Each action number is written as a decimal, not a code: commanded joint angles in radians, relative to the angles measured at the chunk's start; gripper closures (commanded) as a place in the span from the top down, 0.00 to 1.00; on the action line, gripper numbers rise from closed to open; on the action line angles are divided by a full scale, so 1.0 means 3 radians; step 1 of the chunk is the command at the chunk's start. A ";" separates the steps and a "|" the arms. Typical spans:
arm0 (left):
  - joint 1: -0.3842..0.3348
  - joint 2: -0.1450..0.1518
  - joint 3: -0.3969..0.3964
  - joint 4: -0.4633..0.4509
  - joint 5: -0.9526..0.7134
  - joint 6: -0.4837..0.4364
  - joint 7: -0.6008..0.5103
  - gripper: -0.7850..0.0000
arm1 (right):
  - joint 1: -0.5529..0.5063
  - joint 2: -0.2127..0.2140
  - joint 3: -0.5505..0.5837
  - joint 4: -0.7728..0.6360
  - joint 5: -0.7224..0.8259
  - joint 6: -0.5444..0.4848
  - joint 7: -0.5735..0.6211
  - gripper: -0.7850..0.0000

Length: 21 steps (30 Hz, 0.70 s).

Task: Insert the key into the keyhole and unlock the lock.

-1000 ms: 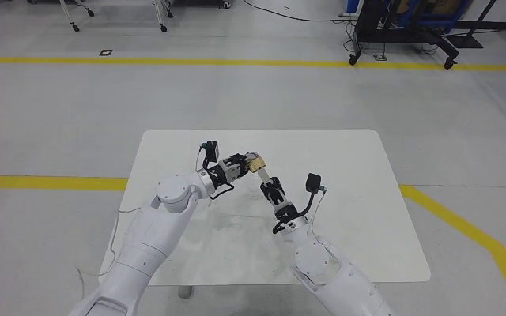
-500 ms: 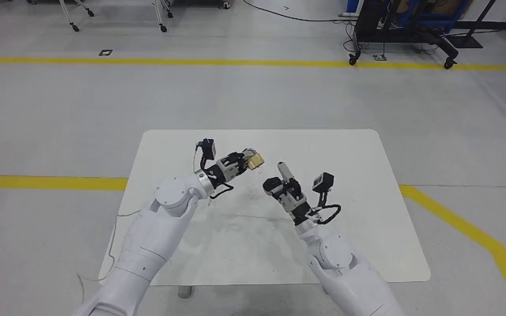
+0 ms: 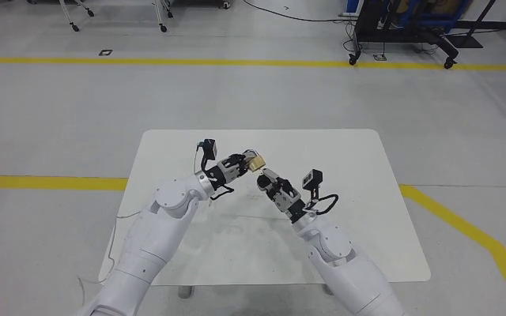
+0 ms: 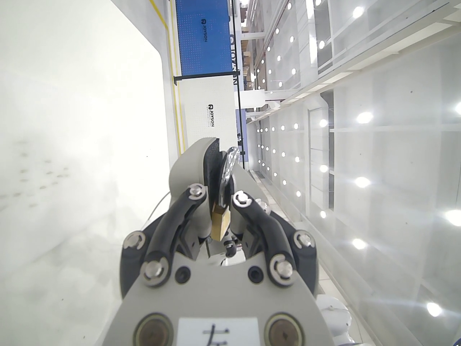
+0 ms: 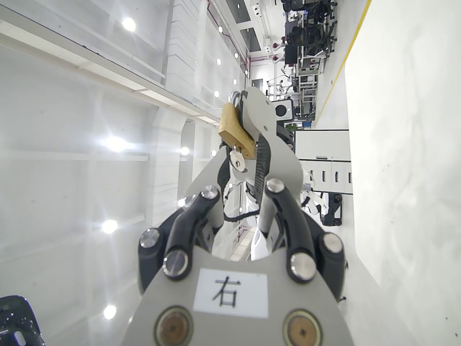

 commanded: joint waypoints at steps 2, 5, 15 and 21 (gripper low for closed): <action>0.0003 -0.0002 0.0006 -0.0011 0.0013 0.0004 -0.0010 0.00 | 0.0001 -0.0008 0.0001 0.0003 -0.0008 0.0000 0.0005 0.31; 0.0004 -0.0001 0.0001 -0.0010 0.0021 0.0006 -0.0017 0.00 | 0.0005 -0.0016 0.0003 0.0004 -0.0012 0.0005 0.0007 0.18; -0.0007 0.0004 -0.0018 0.0002 0.0046 -0.0038 -0.0104 0.00 | 0.0007 -0.0047 0.0047 0.0097 0.0460 0.0034 0.0307 0.00; -0.0010 0.0010 -0.0001 -0.0031 0.0148 -0.0202 -0.0221 0.00 | 0.0040 -0.0065 0.0104 0.0221 0.1113 0.0191 0.0832 0.00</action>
